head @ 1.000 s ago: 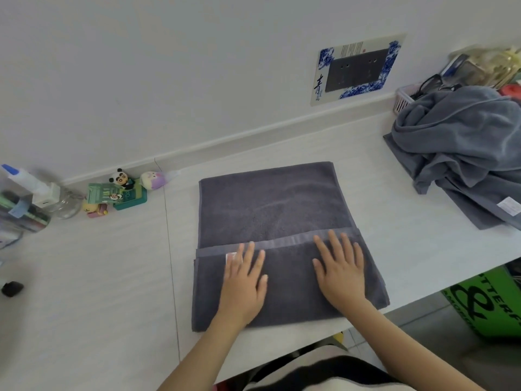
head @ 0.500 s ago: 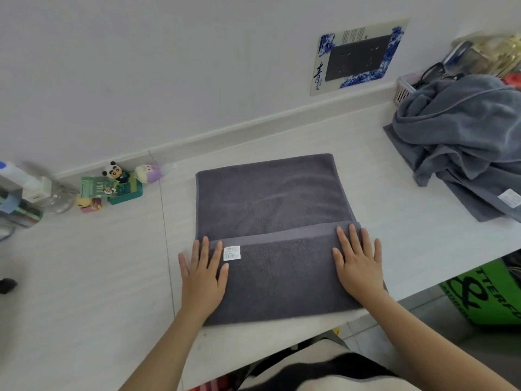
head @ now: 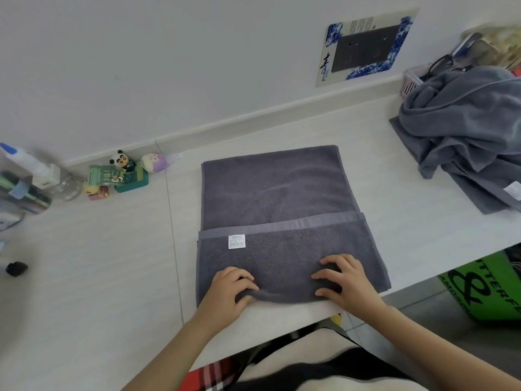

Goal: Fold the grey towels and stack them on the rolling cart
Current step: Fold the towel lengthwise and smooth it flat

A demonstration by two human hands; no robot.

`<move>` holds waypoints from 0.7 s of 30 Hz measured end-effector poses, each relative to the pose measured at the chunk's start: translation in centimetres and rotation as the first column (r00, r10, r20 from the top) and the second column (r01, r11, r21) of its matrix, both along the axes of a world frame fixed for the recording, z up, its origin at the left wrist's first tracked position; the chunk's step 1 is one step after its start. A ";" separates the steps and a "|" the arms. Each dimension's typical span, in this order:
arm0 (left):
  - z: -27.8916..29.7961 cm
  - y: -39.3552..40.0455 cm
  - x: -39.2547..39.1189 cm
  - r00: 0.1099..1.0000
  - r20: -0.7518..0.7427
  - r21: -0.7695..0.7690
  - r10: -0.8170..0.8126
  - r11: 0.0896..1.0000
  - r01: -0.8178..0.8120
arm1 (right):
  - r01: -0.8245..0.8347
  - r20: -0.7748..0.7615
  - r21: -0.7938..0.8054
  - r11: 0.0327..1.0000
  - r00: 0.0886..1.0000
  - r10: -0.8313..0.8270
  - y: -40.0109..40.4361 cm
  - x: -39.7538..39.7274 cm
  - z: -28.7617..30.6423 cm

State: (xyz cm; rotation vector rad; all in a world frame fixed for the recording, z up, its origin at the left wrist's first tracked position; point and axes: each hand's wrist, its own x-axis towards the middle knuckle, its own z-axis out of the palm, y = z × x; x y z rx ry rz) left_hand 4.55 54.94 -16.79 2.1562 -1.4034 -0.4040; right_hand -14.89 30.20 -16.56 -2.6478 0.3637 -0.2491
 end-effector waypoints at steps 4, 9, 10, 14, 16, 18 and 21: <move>1.5 -1.3 0.8 0.995 -0.074 0.084 0.067 0.995 -0.061 | 0.017 -0.049 0.011 1.000 0.999 -0.017 0.3 0.2 0.1; 4.1 -3.4 2.2 0.969 -0.198 0.327 0.149 0.942 -0.078 | -0.009 -0.047 -0.038 0.999 0.999 0.007 0.1 0.2 0.3; 4.5 -3.7 2.5 0.962 -0.216 0.365 0.165 0.928 -0.077 | 0.008 -0.019 -0.052 0.999 1.000 -0.009 -0.2 0.6 0.3; 5.7 -4.6 3.4 0.956 -0.236 0.438 0.173 0.897 -0.055 | 0.015 -0.065 -0.018 1.000 0.998 -0.016 -1.0 1.9 0.6; 6.4 -4.8 3.8 0.952 -0.256 0.451 0.167 0.892 -0.035 | 0.010 -0.149 0.056 0.998 0.989 -0.002 -1.4 2.5 1.5; 7.2 -5.2 4.3 0.946 -0.287 0.476 0.152 0.879 0.003 | -0.015 -0.270 0.163 0.987 0.961 0.059 -1.8 3.2 3.0; 8.7 -5.5 5.2 0.916 -0.381 0.502 0.124 0.860 0.092 | -0.010 -0.402 0.321 0.947 0.904 0.146 -2.9 4.2 5.6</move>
